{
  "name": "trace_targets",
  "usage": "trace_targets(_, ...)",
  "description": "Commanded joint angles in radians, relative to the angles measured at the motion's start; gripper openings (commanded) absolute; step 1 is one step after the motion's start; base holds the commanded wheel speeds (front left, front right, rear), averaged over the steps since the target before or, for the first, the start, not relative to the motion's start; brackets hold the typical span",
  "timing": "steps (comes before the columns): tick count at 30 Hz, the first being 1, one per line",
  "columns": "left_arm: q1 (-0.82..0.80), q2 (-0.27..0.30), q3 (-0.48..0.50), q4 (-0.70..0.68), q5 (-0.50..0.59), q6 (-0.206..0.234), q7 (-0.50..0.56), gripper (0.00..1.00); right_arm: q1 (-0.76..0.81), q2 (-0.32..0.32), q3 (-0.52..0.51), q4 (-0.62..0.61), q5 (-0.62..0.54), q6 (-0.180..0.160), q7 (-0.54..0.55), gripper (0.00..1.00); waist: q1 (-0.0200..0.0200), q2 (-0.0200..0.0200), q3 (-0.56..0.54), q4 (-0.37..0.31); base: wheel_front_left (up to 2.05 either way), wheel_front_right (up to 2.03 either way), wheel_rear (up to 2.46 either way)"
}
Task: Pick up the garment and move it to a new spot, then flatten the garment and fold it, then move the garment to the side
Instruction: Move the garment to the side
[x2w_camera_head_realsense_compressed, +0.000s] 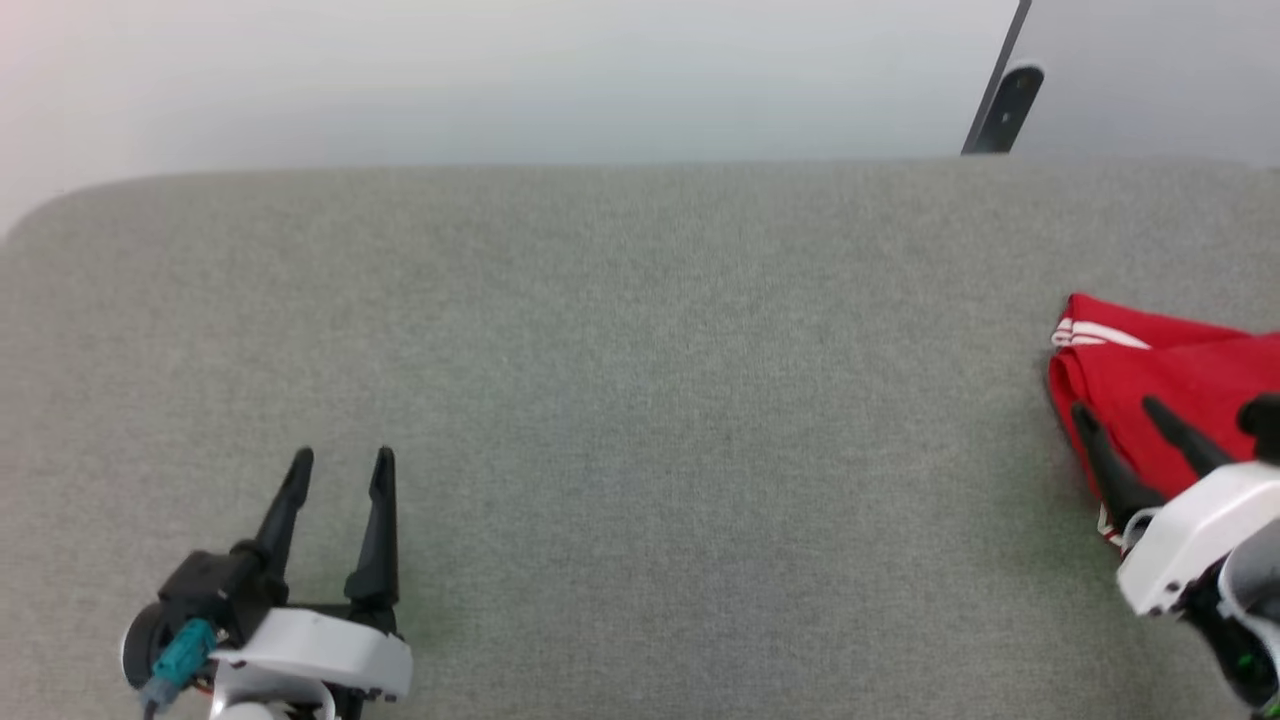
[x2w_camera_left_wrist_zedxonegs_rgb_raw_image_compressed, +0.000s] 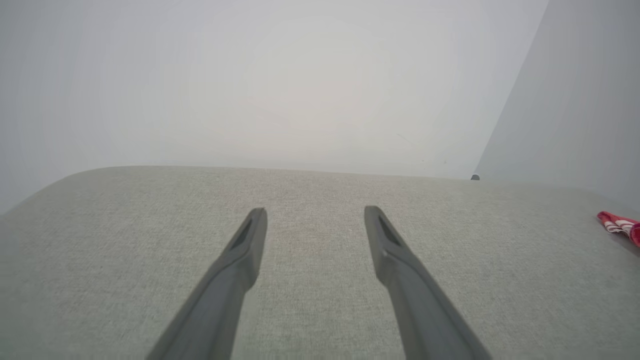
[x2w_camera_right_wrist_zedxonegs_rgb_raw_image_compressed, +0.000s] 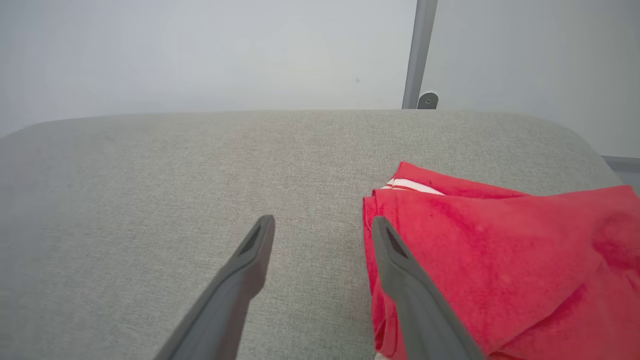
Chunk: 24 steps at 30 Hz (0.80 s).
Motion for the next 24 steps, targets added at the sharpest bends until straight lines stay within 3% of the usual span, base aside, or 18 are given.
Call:
trace_targets(1, 0.012, 0.0, 0.001, 0.003, -0.007, 0.003, -0.001, 1.0, 0.023, 0.008, -0.003, -0.007, -0.007, -0.001, -0.004, 1.0, -0.0001, 0.0, -0.032, 0.008, 0.0, 0.0, 0.0)
trace_targets(13, 0.101, -0.006, -0.014, 0.019, -0.02, 0.011, 0.016, 1.0, 0.214, 0.145, -0.088, -0.122, -0.075, -0.001, -0.065, 1.0, -0.0001, 0.0, -0.116, 0.012, 0.0, 0.0, 0.0)
trace_targets(24, 0.196, -0.018, -0.026, -0.02, -0.03, 0.028, 0.02, 1.0, 0.334, 0.207, -0.149, -0.247, -0.113, -0.001, -0.039, 1.0, -0.0001, 0.0, -0.145, 0.02, 0.0, 0.0, 0.0)
